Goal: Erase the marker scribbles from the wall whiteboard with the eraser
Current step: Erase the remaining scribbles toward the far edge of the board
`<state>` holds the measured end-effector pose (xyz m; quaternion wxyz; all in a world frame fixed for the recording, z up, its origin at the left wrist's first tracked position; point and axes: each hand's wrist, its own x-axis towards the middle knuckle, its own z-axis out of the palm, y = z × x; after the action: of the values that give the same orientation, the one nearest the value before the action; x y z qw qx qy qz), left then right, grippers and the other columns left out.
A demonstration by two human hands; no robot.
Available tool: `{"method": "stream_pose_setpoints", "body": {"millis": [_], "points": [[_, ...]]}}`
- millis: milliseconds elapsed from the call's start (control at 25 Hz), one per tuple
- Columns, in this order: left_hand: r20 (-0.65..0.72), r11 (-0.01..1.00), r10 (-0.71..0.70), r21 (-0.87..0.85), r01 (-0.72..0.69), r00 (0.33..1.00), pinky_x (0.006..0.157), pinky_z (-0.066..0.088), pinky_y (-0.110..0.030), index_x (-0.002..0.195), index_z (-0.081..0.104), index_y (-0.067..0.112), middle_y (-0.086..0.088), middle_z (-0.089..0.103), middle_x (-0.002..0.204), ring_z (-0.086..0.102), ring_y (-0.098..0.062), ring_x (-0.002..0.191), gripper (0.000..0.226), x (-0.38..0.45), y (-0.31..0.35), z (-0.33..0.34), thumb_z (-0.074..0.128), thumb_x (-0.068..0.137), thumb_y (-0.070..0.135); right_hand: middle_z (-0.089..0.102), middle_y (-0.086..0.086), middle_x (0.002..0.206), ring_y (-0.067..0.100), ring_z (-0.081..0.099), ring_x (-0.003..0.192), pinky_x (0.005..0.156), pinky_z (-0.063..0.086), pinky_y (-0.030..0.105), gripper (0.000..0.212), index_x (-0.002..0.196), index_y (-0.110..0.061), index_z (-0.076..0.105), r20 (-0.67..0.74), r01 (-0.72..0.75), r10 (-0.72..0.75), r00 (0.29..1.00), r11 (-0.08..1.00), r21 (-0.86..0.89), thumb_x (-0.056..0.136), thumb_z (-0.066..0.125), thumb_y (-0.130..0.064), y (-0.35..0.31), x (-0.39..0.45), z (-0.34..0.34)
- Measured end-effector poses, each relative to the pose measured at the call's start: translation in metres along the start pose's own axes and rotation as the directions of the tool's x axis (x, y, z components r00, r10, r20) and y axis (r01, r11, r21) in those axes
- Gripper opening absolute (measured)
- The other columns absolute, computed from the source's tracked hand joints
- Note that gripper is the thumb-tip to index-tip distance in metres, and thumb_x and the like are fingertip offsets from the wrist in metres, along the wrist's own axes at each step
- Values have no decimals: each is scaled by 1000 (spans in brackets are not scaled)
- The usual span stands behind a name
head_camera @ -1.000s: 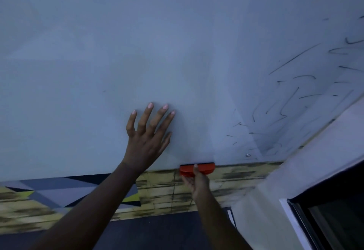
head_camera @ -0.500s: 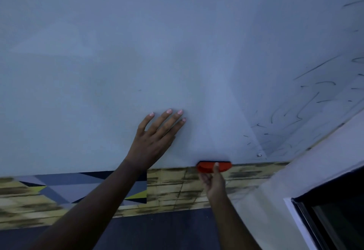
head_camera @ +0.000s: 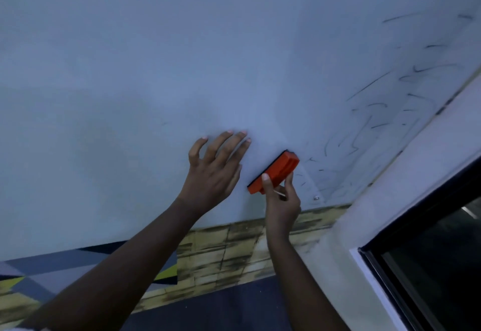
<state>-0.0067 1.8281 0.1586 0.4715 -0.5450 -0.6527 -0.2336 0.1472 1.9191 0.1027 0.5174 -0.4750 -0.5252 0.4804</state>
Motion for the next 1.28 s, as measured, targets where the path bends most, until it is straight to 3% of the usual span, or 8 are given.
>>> {"method": "stream_pose_setpoints", "body": {"millis": [200, 400, 480, 600, 760, 960, 1120, 1280], "points": [[-93, 999, 2, 50, 2, 996, 116, 27, -52, 154, 57, 19, -3, 51, 162, 40, -23, 151, 52, 48, 4, 3, 62, 103, 27, 72, 3, 102, 30, 74, 89, 77, 64, 51, 66, 146, -28, 57, -29, -292, 309, 951, 921, 257, 87, 81, -43, 4, 43, -20], [-257, 994, -41, 85, 65, 965, 114, 27, -50, 152, 59, 19, -2, 53, 159, 42, -21, 149, 53, 113, 21, 13, 65, 100, 26, 62, 23, 97, 36, 63, 79, 96, 54, 50, 65, 132, 3, 54, 331, -812, 758, 562, 427, 398, 87, 76, -38, 54, 71, -64], [-293, 988, -55, 123, 95, 954, 117, 23, -50, 155, 56, 18, -2, 47, 161, 39, -21, 150, 57, 130, 29, 22, 63, 100, 29, 65, 31, 111, 37, 67, 85, 95, 57, 46, 65, 134, 7, 53, 321, -816, 763, 560, 444, 369, 91, 75, -36, 60, 76, -68], [-303, 975, -52, 193, 115, 951, 122, 20, -52, 158, 51, 16, -4, 41, 165, 38, -24, 153, 62, 131, 38, 31, 63, 99, 31, 71, 27, 107, 33, 71, 80, 62, 64, 34, 56, 131, -1, 62, 134, -630, 631, 764, 684, 367, 90, 76, -38, 41, 83, -64], [-312, 959, -44, 253, 127, 949, 122, 21, -53, 158, 51, 15, -6, 41, 165, 38, -26, 154, 63, 128, 37, 37, 62, 99, 33, 56, 6, 87, 18, 64, 78, 75, 64, 44, 75, 146, -37, 49, -70, -45, 68, 995, 958, 283, 80, 81, -55, -19, 101, -55], [-318, 955, -46, 264, 135, 947, 122, 22, -55, 160, 48, 15, -7, 41, 165, 36, -27, 155, 63, 127, 39, 39, 59, 101, 32, 45, -1, 100, 22, 48, 89, 68, 48, 36, 75, 151, -31, 52, 225, 662, -626, 747, 666, -344, 83, 75, -52, -17, 98, -49], [-310, 952, -34, 278, 125, 950, 123, 21, -55, 161, 46, 14, -9, 40, 165, 36, -29, 154, 63, 127, 39, 38, 58, 102, 32, 50, 4, 96, 25, 48, 83, 68, 39, 35, 83, 152, -45, 43, 539, 829, -650, 536, 286, -480, 79, 83, -49, 28, 91, -62], [-309, 955, -33, 272, 121, 950, 125, 19, -55, 162, 45, 14, -8, 38, 167, 31, -27, 159, 64, 126, 38, 39, 57, 102, 32, 47, 2, 96, 26, 49, 83, 68, 38, 36, 80, 151, -42, 46, 481, 809, -670, 565, 336, -483, 78, 77, -54, 16, 118, -83]]}}
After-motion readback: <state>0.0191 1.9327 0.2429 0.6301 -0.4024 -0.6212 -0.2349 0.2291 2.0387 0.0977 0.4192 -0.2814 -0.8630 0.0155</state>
